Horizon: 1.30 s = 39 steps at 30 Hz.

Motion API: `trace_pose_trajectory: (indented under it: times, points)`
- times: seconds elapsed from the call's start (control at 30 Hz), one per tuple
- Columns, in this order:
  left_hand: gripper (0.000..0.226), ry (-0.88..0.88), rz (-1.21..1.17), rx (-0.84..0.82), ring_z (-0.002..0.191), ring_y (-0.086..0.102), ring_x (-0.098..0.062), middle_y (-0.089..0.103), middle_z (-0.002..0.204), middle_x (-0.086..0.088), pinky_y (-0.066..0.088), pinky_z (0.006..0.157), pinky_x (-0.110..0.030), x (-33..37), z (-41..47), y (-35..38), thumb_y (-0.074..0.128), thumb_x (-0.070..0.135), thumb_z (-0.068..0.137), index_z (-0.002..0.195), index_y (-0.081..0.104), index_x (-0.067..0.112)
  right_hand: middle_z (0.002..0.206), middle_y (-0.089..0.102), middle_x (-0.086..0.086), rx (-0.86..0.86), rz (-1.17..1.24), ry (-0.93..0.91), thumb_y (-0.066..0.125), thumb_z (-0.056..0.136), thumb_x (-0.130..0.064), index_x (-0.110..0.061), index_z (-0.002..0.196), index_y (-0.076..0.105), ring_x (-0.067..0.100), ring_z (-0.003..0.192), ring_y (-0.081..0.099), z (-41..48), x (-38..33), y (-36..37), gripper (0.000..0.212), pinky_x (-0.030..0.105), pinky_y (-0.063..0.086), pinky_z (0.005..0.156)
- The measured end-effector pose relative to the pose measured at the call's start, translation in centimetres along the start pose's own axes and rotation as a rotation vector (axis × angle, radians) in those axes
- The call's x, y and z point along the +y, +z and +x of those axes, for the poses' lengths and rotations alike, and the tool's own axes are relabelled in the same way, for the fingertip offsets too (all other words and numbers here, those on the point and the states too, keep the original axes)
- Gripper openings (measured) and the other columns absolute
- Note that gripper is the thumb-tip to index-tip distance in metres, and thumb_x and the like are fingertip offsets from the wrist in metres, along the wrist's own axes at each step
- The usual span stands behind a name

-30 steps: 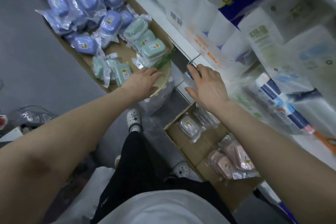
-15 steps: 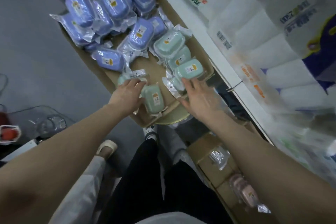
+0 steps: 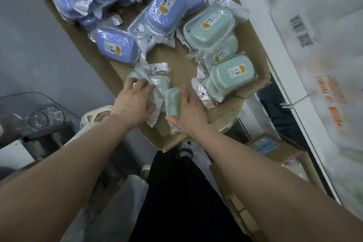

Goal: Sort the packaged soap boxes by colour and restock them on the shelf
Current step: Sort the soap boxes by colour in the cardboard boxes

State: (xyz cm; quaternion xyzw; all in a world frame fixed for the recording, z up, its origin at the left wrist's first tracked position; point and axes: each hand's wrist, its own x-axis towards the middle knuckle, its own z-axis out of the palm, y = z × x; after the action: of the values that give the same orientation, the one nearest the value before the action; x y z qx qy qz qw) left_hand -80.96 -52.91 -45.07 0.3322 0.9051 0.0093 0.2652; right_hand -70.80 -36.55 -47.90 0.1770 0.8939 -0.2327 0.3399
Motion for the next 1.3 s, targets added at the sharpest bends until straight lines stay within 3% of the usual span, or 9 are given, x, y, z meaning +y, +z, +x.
trace_pose_trajectory:
  times: [0.13, 0.27, 0.4, 0.5, 0.63, 0.87, 0.97, 1.17, 1.3]
  points:
    - [0.054, 0.004, 0.006, 0.038, 0.117, 0.039, -0.042, 0.054, 0.126, -0.012, 0.038, 0.100, -0.047, -0.5, 0.5, 0.1, 0.070, 0.033, 0.079, 0.129, 0.057, 0.014, 0.146, 0.028, 0.028, -0.002, 0.128, 0.068, 0.068, 0.081, -0.051, -0.008, 0.154, -0.001, 0.042, 0.132, 0.035, 0.9, -0.1, -0.1, 0.109, 0.043, 0.033, 0.107]
    - [0.050, 0.003, 0.045, -0.036, 0.121, 0.036, -0.040, 0.050, 0.130, -0.011, 0.032, 0.105, -0.045, -0.2, 1.1, -0.5, 0.065, 0.037, 0.084, 0.130, 0.055, 0.020, 0.133, 0.037, 0.019, 0.124, 0.131, 0.002, 0.072, 0.071, -0.059, -0.021, 0.155, 0.001, 0.035, 0.121, 0.040, -0.1, 0.2, -3.7, 0.116, 0.044, 0.039, 0.100]
    - [0.047, 0.014, 0.107, -0.096, 0.123, 0.036, -0.034, 0.047, 0.133, -0.007, 0.027, 0.109, -0.041, 0.3, 1.4, -1.4, 0.058, 0.044, 0.089, 0.133, 0.051, 0.029, 0.128, 0.040, 0.019, 0.442, 0.012, -0.081, 0.066, 0.074, -0.061, -0.020, 0.155, 0.012, 0.033, 0.112, 0.044, -1.2, 2.6, -9.9, 0.106, 0.042, 0.041, 0.097]
    - [0.044, 0.027, 0.156, -0.106, 0.123, 0.038, -0.031, 0.047, 0.134, -0.006, 0.023, 0.107, -0.038, 1.2, 1.4, -1.9, 0.055, 0.043, 0.092, 0.133, 0.050, 0.029, 0.130, 0.041, 0.019, 0.598, -0.150, -0.008, 0.069, 0.074, -0.059, -0.022, 0.154, 0.017, 0.032, 0.111, 0.045, -0.7, 5.6, -13.4, 0.102, 0.042, 0.041, 0.093]
    - [0.038, 0.006, 0.093, -0.069, 0.118, 0.040, -0.035, 0.051, 0.127, -0.009, 0.029, 0.105, -0.041, 1.6, 1.0, -1.6, 0.062, 0.034, 0.088, 0.125, 0.059, 0.024, 0.138, 0.037, 0.023, 0.484, -0.253, 0.157, 0.067, 0.079, -0.057, -0.022, 0.155, 0.012, 0.038, 0.121, 0.040, 1.6, 8.8, -14.5, 0.100, 0.046, 0.035, 0.102]
    - [0.046, -0.023, 0.105, -0.101, 0.122, 0.037, -0.038, 0.048, 0.131, -0.011, 0.028, 0.107, -0.041, 1.7, 1.0, -0.6, 0.063, 0.033, 0.087, 0.132, 0.053, 0.024, 0.147, 0.029, 0.023, 0.429, -0.233, 0.108, 0.062, 0.087, -0.051, -0.017, 0.154, 0.020, 0.041, 0.132, 0.032, 2.7, 9.4, -13.4, 0.086, 0.048, 0.029, 0.108]
    - [0.052, -0.038, 0.072, -0.119, 0.125, 0.035, -0.037, 0.045, 0.135, -0.012, 0.028, 0.109, -0.041, 1.8, 0.6, -0.8, 0.064, 0.031, 0.087, 0.136, 0.049, 0.022, 0.150, 0.029, 0.023, 0.502, -0.193, 0.033, 0.059, 0.091, -0.042, -0.015, 0.150, 0.030, 0.040, 0.139, 0.026, 0.9, 9.2, -12.7, 0.072, 0.049, 0.026, 0.112]
    - [0.063, 0.029, 0.110, -0.198, 0.143, 0.016, -0.033, 0.032, 0.150, -0.007, 0.020, 0.118, -0.041, 0.6, 0.5, -1.0, 0.070, 0.030, 0.082, 0.138, 0.044, 0.021, 0.140, 0.044, 0.022, 0.561, -0.113, -0.243, 0.064, 0.084, -0.014, -0.009, 0.140, 0.045, 0.039, 0.129, 0.042, -2.1, 7.0, -8.9, 0.060, 0.050, 0.039, 0.104]
    - [0.064, 0.110, 0.136, -0.195, 0.137, 0.028, -0.031, 0.042, 0.140, -0.008, 0.026, 0.114, -0.038, -0.7, 0.9, -1.3, 0.075, 0.039, 0.076, 0.129, 0.047, 0.016, 0.135, 0.050, 0.022, 0.458, -0.076, -0.281, 0.064, 0.075, 0.002, -0.006, 0.135, 0.052, 0.040, 0.118, 0.051, -2.0, 4.9, -5.5, 0.062, 0.050, 0.047, 0.094]
